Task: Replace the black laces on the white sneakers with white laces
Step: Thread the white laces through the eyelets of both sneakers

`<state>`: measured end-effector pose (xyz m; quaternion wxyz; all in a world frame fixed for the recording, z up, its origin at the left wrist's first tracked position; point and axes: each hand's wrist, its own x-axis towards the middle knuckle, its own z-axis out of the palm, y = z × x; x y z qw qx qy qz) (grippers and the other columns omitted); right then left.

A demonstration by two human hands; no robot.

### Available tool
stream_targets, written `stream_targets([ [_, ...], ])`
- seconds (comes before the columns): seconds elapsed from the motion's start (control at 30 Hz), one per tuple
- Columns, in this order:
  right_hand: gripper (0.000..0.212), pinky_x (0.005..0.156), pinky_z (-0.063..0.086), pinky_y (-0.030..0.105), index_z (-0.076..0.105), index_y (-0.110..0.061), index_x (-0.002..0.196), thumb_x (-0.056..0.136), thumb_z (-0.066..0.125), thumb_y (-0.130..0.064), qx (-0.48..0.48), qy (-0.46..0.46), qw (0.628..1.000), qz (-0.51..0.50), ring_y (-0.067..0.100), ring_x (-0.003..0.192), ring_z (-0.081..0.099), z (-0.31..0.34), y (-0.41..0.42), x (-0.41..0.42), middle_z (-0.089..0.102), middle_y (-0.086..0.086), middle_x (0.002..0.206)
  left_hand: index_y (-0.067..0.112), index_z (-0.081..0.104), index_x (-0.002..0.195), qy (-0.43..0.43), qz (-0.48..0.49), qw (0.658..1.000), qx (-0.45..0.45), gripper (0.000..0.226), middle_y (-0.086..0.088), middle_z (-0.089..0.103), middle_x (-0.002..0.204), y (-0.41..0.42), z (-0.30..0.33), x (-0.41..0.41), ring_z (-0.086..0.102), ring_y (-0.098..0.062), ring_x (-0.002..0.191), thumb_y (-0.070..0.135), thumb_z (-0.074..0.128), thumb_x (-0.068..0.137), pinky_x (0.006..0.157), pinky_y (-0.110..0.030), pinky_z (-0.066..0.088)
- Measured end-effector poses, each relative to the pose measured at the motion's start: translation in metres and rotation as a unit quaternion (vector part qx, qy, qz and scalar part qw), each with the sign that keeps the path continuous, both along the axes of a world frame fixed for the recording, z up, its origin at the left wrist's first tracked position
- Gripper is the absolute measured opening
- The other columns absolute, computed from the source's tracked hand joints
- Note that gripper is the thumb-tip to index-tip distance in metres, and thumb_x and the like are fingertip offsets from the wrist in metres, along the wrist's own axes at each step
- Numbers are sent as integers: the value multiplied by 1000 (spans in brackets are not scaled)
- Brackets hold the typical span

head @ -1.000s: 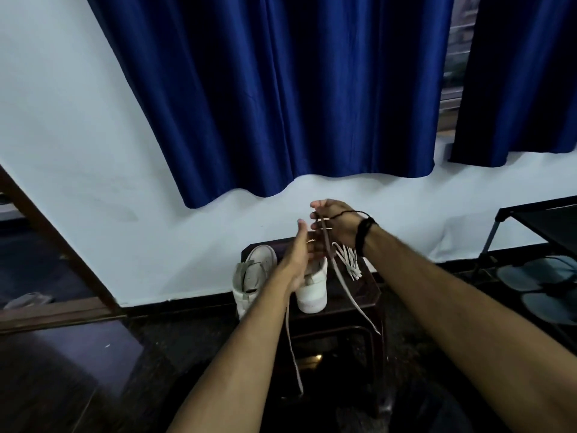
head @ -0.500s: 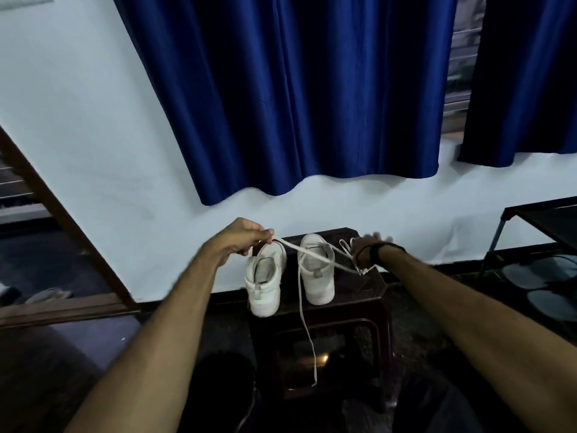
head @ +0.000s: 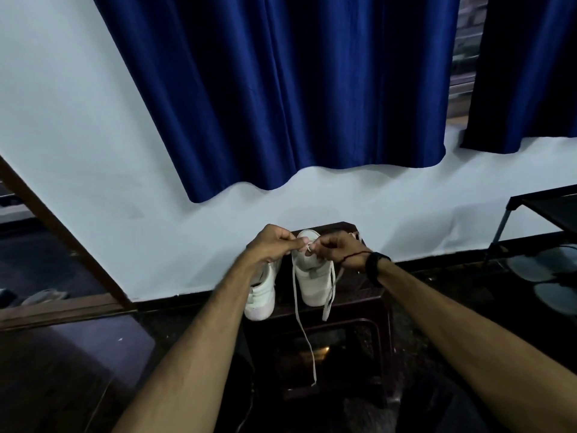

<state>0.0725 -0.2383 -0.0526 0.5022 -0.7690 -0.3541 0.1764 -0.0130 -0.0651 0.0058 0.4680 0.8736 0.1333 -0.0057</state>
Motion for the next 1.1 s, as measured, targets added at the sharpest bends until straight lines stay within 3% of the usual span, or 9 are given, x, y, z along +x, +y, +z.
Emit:
stream_targets([
  [0.13, 21, 75, 49, 31, 65, -8, 106, 101, 45, -12, 72, 111, 991, 12, 19, 78, 60, -3, 13, 0, 66, 9, 87, 13, 72, 64, -43, 49, 998, 4, 33, 4, 58, 53, 2, -24, 19, 49, -6, 52, 43, 84, 71, 58, -20, 39],
  [0.23, 18, 80, 50, 35, 71, -14, 98, 97, 53, -11, 17, 26, 999, -36, 18, 83, 59, -4, 19, 16, 68, 8, 88, 14, 71, 64, -72, 107, 992, 2, 39, 7, 59, 55, 8, -37, 31, 51, -11, 60, 51, 84, 68, 61, -24, 40],
  [0.37, 14, 64, 41, 2, 75, -9, 96, 91, 63, -11, 3, -59, 982, -179, 0, 77, 62, 3, 23, 38, 72, 2, 89, 19, 64, 59, -35, 188, 980, 60, 40, 7, 62, 58, 18, -54, 50, 59, -19, 63, 56, 76, 69, 65, -32, 50],
  [0.5, 10, 79, 49, 19, 75, -10, 90, 88, 65, -11, 31, -75, 979, -190, 12, 79, 66, -1, 62, 44, 75, 6, 86, 13, 66, 67, 54, 154, 978, 127, 28, -14, 70, 77, 13, -73, 70, 69, -29, 76, 38, 68, 80, 64, -30, 50],
  [0.63, 11, 76, 53, 37, 55, -31, 80, 84, 46, -26, -61, -100, 984, -137, 24, 79, 65, -28, 90, 43, 71, 2, 81, 9, 67, 101, 79, 194, 969, 132, 27, -20, 68, 111, 11, -92, 81, 64, -35, 104, 29, 54, 88, 89, -44, 54],
  [0.77, 9, 73, 47, 35, 51, -25, 92, 87, 45, -27, -135, -160, 973, -96, 30, 92, 61, -29, 84, 40, 68, 8, 94, 3, 62, 120, 76, 257, 954, 132, 36, -23, 62, 125, 7, -105, 86, 56, -38, 119, 26, 50, 94, 97, -41, 46],
  [0.93, 30, 70, 42, 34, 52, -25, 108, 80, 58, -34, -222, -246, 936, -114, 32, 93, 64, -46, 69, 28, 68, 6, 100, -5, 65, 111, 20, 315, 946, -72, 32, -25, 66, 118, -2, -119, 83, 62, -35, 113, 17, 58, 89, 97, -45, 50],
  [1.03, 29, 73, 44, 35, 53, -18, 112, 86, 50, -31, -258, -278, 911, -158, 32, 94, 65, -51, 76, 27, 69, 9, 102, 12, 68, 94, -8, 306, 918, -253, 19, -14, 71, 103, 0, -129, 78, 67, -30, 99, 25, 56, 90, 94, -45, 53],
  [1.1, 29, 74, 45, 35, 55, -14, 110, 90, 44, -32, -270, -279, 901, -195, 32, 95, 65, -50, 77, 26, 69, 11, 102, 7, 71, 97, -44, 307, 888, -339, 29, -15, 73, 101, -4, -126, 72, 70, -28, 93, 19, 45, 99, 90, -42, 54],
])
